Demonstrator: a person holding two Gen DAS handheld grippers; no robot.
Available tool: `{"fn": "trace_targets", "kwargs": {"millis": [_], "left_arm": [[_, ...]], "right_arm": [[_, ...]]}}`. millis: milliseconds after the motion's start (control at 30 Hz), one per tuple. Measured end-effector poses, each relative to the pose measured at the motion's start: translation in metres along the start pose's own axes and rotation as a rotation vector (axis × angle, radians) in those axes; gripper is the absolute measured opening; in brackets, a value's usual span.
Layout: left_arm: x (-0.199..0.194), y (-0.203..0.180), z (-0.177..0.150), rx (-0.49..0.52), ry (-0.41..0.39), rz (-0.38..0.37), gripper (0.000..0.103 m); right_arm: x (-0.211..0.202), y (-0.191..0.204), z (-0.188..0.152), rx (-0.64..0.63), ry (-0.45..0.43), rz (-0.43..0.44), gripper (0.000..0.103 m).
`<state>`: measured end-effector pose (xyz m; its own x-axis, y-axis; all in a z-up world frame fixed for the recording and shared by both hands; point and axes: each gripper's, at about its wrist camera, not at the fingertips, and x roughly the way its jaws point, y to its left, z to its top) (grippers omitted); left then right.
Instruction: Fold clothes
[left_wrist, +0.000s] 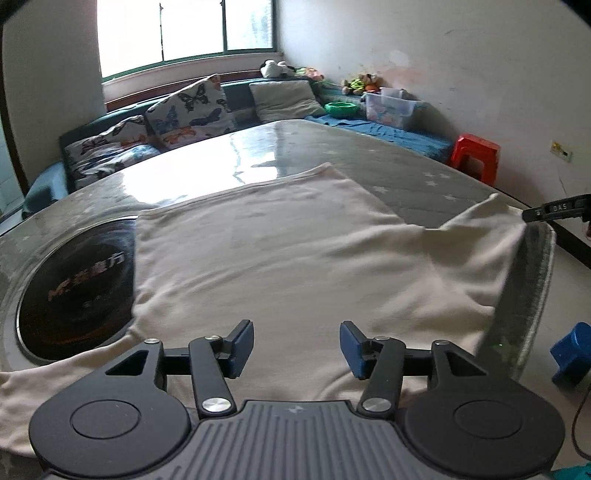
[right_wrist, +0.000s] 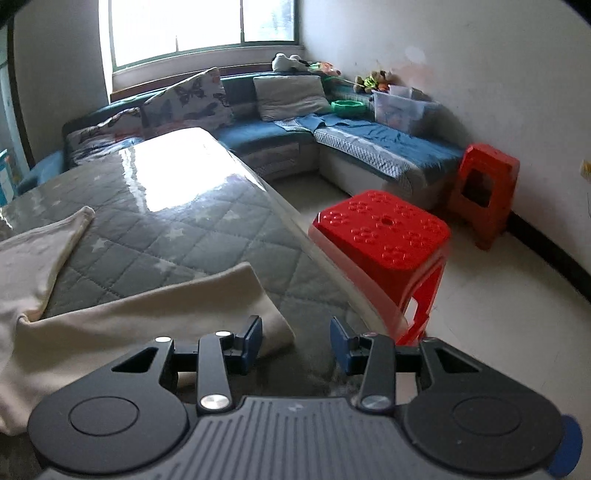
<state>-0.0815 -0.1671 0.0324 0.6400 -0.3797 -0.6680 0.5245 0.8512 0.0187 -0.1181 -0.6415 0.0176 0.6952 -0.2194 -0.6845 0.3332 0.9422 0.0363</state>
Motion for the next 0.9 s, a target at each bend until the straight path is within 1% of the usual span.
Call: {"fn": "trace_targets", "kwargs": {"millis": [67,133,200,233,300,367,400,433,600,767,900], "left_arm": [[0.0,-0.006,0.0,0.005,0.0,-0.007,0.061],[-0.001,-0.01,0.0,0.006,-0.001,-0.011,0.065],[-0.002,-0.013,0.0,0.007,-0.004,-0.01,0.071],[-0.002,-0.014,0.0,0.007,-0.006,-0.01,0.072],[-0.003,-0.017,0.001,0.007,-0.007,-0.011,0.074],[-0.002,-0.021,0.002,0.011,-0.006,-0.016,0.076],[-0.001,-0.024,0.003,0.014,-0.005,-0.019,0.076],[0.0,-0.027,0.004,0.019,-0.004,-0.023,0.076],[0.009,-0.047,0.008,0.055,-0.008,-0.055,0.076],[0.019,-0.063,0.01,0.077,0.001,-0.083,0.076],[0.022,-0.066,0.01,0.081,0.003,-0.087,0.076]], "right_arm": [[-0.001,-0.002,-0.004,0.019,0.0,0.018,0.041],[0.0,-0.001,-0.005,0.025,-0.005,0.029,0.038],[0.002,0.001,-0.003,0.028,-0.006,0.041,0.03],[0.003,0.002,-0.003,0.028,-0.007,0.042,0.028],[0.005,0.004,-0.003,0.024,-0.012,0.042,0.019],[0.004,0.004,-0.003,0.032,-0.022,0.05,0.012],[0.002,0.002,-0.003,0.038,-0.03,0.052,0.007],[0.0,0.001,-0.002,0.042,-0.04,0.055,0.005],[-0.01,-0.002,0.003,0.043,-0.089,0.055,0.005],[0.003,-0.003,-0.001,0.06,-0.054,0.057,0.005],[-0.006,-0.001,0.003,0.066,-0.083,0.075,0.005]]}}
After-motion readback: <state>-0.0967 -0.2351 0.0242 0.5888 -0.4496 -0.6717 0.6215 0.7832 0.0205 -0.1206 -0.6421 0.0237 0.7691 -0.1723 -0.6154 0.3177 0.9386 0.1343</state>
